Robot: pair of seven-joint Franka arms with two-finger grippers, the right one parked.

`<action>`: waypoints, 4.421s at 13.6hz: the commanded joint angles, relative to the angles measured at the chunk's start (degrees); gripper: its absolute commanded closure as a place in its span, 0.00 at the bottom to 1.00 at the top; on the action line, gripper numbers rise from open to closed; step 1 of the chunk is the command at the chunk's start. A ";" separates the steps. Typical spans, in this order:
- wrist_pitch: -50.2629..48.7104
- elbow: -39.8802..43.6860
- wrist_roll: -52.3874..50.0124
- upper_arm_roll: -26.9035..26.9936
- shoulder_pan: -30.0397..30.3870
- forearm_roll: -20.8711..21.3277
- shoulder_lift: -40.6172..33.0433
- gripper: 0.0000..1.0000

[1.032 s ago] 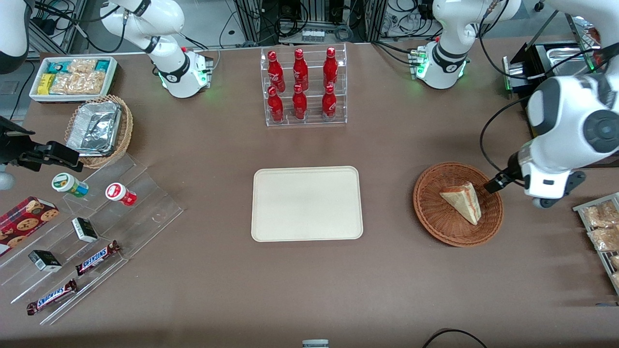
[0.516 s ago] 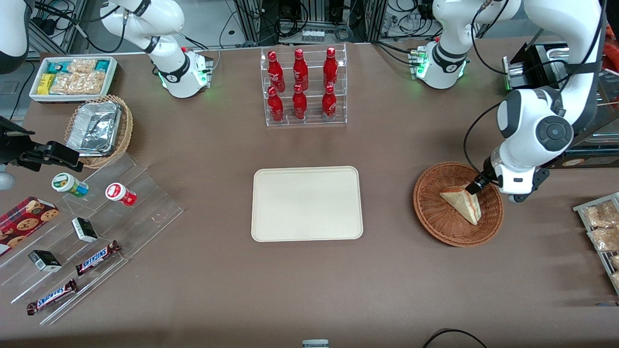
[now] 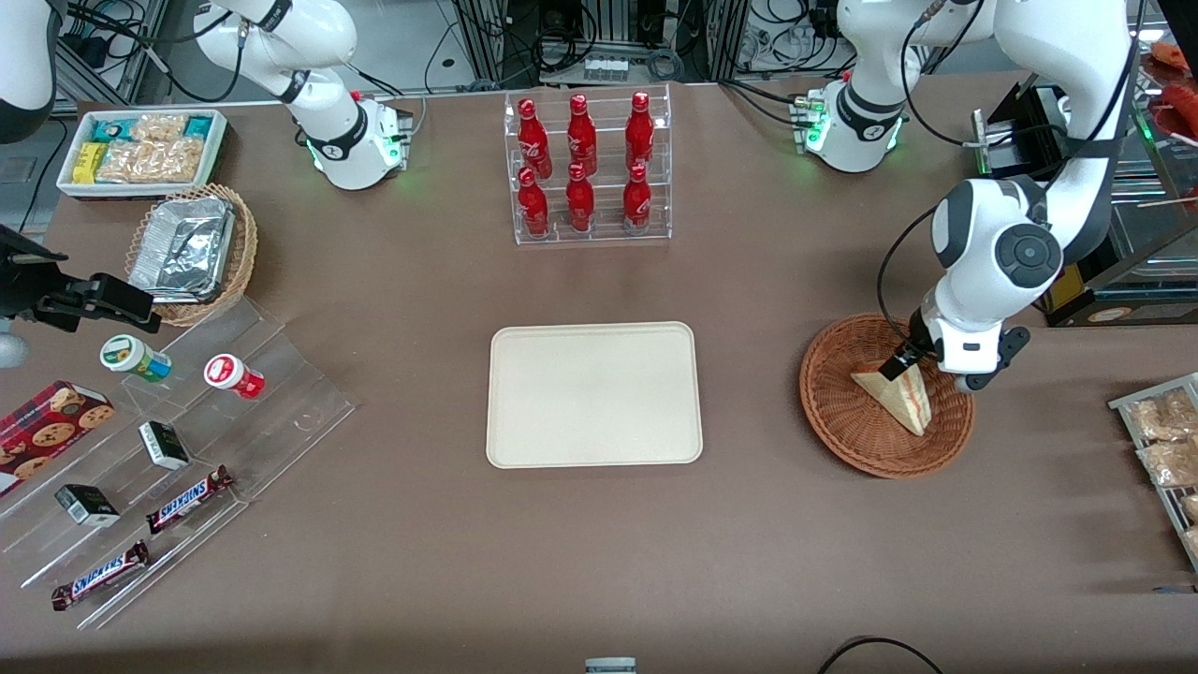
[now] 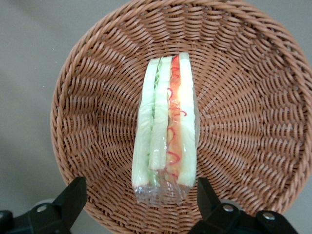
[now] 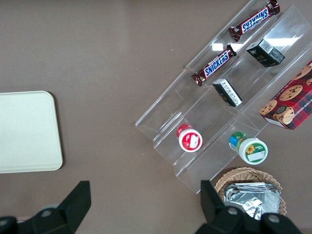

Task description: Place sandwich from basket to tray

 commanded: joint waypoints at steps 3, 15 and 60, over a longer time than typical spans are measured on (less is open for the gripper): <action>4.06 0.38 -1.38 0.20 -0.22 0.52 2.77 0.35; -27.88 21.96 -3.13 -8.04 -2.95 9.30 1.02 1.00; -48.65 56.45 -27.22 -31.97 -9.03 18.89 14.13 0.01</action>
